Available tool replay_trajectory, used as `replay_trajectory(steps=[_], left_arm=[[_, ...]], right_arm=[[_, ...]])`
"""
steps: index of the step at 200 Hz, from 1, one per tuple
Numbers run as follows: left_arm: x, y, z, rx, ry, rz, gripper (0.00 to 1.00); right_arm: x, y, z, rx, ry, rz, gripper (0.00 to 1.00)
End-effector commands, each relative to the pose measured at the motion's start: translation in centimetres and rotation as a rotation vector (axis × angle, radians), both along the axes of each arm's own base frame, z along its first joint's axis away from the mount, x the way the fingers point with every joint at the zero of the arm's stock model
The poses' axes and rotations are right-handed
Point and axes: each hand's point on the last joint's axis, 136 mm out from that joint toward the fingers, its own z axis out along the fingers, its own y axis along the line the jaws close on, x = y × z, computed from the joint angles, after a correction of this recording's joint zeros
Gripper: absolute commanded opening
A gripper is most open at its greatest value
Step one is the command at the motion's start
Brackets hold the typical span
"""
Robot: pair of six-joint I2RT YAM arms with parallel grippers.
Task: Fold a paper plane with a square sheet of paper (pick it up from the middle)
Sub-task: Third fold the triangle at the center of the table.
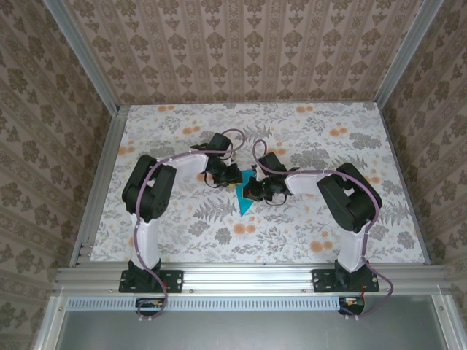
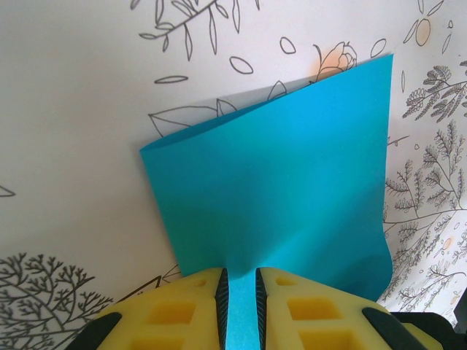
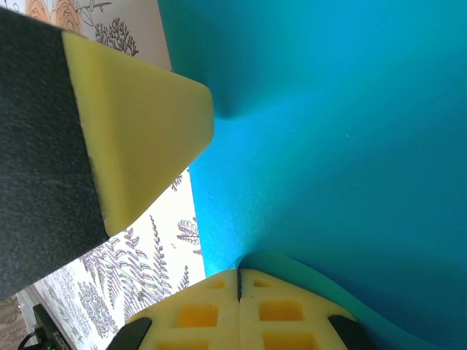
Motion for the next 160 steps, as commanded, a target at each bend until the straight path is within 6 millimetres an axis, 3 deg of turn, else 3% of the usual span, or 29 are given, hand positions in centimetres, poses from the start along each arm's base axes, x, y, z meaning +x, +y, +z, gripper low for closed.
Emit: replay_trajectory(steps=[1, 83, 116, 160], left_arm=[[-0.7, 0.2, -1.0, 0.026, 0.028, -0.028, 0.21], [-0.7, 0.2, -0.8, 0.024, 0.028, -0.027, 0.21], [-0.4, 0.2, 0.6, 0.013, 0.003, -0.007, 0.22], [0.6, 2.9, 2.8, 0.025, -0.049, 0.114, 0.26]], right_arm=[[0.3, 0.2, -0.6, -0.010, 0.008, 0.002, 0.00], [0.5, 0.0, -1.0, -0.017, 0.014, -0.011, 0.01], [0.2, -0.3, -1.5, -0.034, 0.027, -0.014, 0.02], [0.0, -0.6, -1.8, -0.050, 0.039, -0.012, 0.12]])
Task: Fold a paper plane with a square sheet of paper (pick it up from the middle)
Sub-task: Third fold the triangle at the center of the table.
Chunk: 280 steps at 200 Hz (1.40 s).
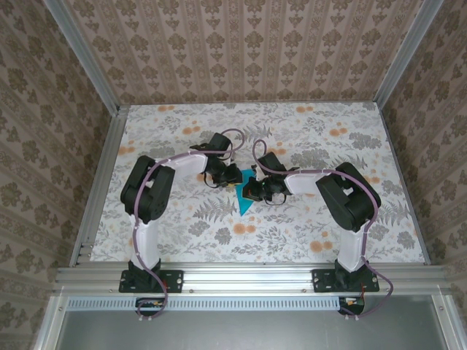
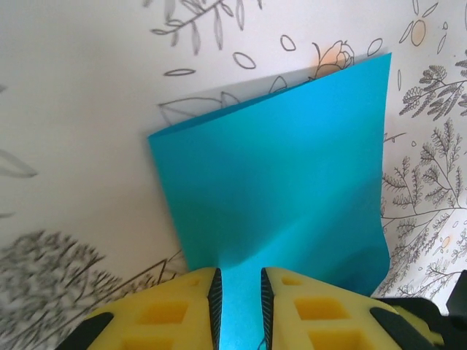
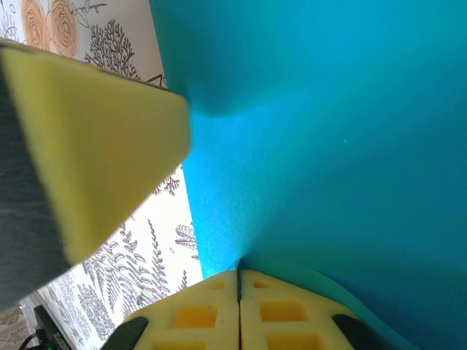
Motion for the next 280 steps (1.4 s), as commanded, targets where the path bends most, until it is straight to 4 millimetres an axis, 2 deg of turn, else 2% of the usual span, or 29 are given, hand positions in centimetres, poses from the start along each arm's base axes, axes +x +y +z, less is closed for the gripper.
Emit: replay_trajectory(steps=[1, 35, 66, 90, 142, 178, 233, 280], left_arm=[[0.7, 2.2, 2.1, 0.011, -0.032, 0.093, 0.26], [0.9, 5.2, 2.5, 0.019, -0.038, 0.185, 0.27], [0.4, 6.8, 2.9, 0.019, -0.042, 0.215, 0.27], [-0.4, 7.1, 3.0, 0.016, -0.043, 0.214, 0.27], [-1.7, 7.1, 2.6, -0.015, -0.020, 0.210, 0.27], [-2.9, 5.4, 3.1, -0.023, -0.024, 0.153, 0.26], [-6.2, 0.2, 3.1, -0.132, 0.023, 0.057, 0.15], [-7.9, -1.5, 2.2, -0.169, 0.075, 0.026, 0.10]], right_arm=[[-0.1, -0.7, -1.5, -0.050, 0.030, -0.010, 0.12], [-0.2, -0.8, -1.7, -0.056, 0.035, -0.011, 0.28], [-0.2, -0.8, -1.7, -0.054, 0.034, -0.013, 0.37], [-0.2, -0.8, -1.7, -0.054, 0.033, -0.014, 0.36], [-0.4, -1.1, -2.2, -0.069, 0.043, -0.019, 0.18], [-0.6, -1.6, -2.8, -0.100, 0.056, -0.022, 0.12], [-0.8, -1.9, -3.3, -0.126, 0.070, -0.025, 0.06], [-0.6, -1.8, -3.5, -0.123, 0.077, -0.031, 0.05]])
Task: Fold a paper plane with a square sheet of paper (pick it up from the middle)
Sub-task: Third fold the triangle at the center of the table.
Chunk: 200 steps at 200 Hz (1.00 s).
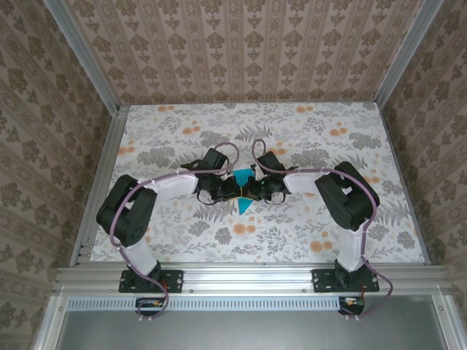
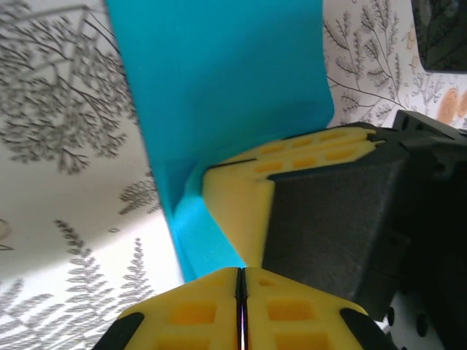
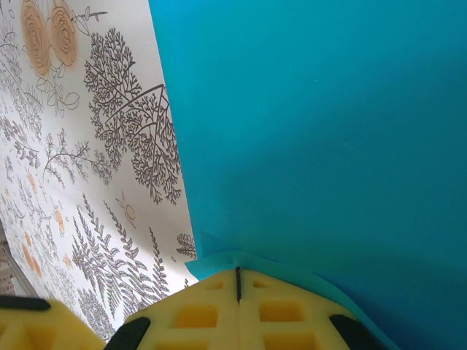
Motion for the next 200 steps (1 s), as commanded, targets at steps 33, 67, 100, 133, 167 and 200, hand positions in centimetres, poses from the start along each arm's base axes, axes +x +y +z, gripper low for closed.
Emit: replay_trajectory(steps=[33, 67, 100, 133, 167, 200], left_arm=[[-1.6, -1.0, -1.5, -0.031, 0.077, -0.005, 0.09], [-2.2, -0.7, -2.5, -0.015, 0.102, 0.000, 0.08], [-2.6, -0.3, -2.8, -0.002, 0.106, 0.010, 0.08], [-2.4, 0.3, -2.2, 0.009, 0.074, 0.027, 0.08], [-2.4, 0.4, -1.8, 0.004, 0.062, 0.033, 0.08], [-2.5, 0.1, -1.7, -0.022, 0.064, 0.035, 0.08]], right_arm=[[-1.0, -1.8, -3.4, -0.110, 0.082, -0.029, 0.05], [-1.0, -1.7, -3.4, -0.107, 0.086, -0.028, 0.05], [-1.0, -1.9, -3.5, -0.104, 0.088, -0.035, 0.05], [-1.0, -1.9, -3.5, -0.098, 0.087, -0.042, 0.04], [-1.0, -2.0, -3.5, -0.098, 0.088, -0.044, 0.04], [-1.1, -2.1, -3.6, -0.098, 0.092, -0.045, 0.04]])
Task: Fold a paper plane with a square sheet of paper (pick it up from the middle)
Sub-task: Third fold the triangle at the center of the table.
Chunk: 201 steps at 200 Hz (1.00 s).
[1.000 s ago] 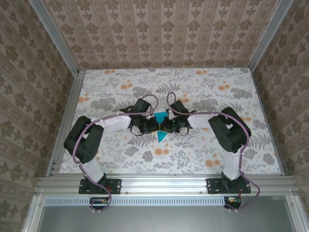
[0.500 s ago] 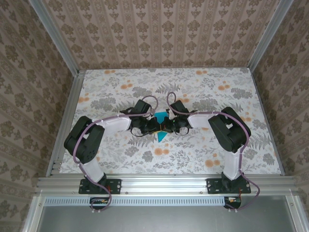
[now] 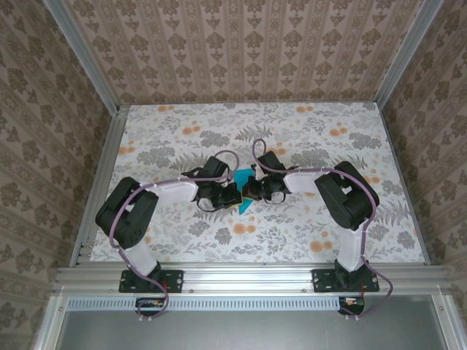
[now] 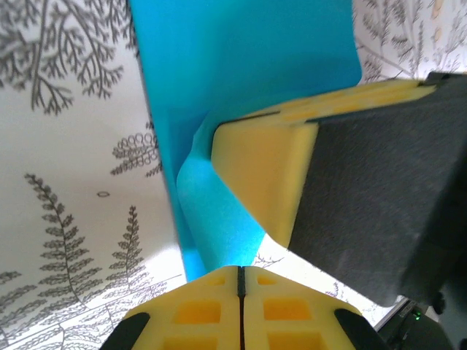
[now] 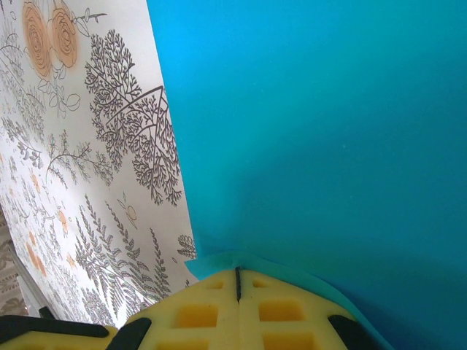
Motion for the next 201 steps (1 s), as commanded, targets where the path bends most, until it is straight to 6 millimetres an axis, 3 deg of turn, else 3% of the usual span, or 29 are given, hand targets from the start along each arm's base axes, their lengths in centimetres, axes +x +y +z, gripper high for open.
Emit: replay_trajectory(steps=[1, 201], left_arm=[[-0.4, 0.1, -0.1, -0.003, 0.021, 0.011, 0.08], [-2.7, -0.5, -2.5, 0.009, 0.097, -0.021, 0.10]], right_arm=[[-1.1, -2.0, -3.5, -0.105, 0.082, -0.041, 0.04], [-1.4, -2.1, -4.0, -0.101, 0.100, -0.047, 0.05]])
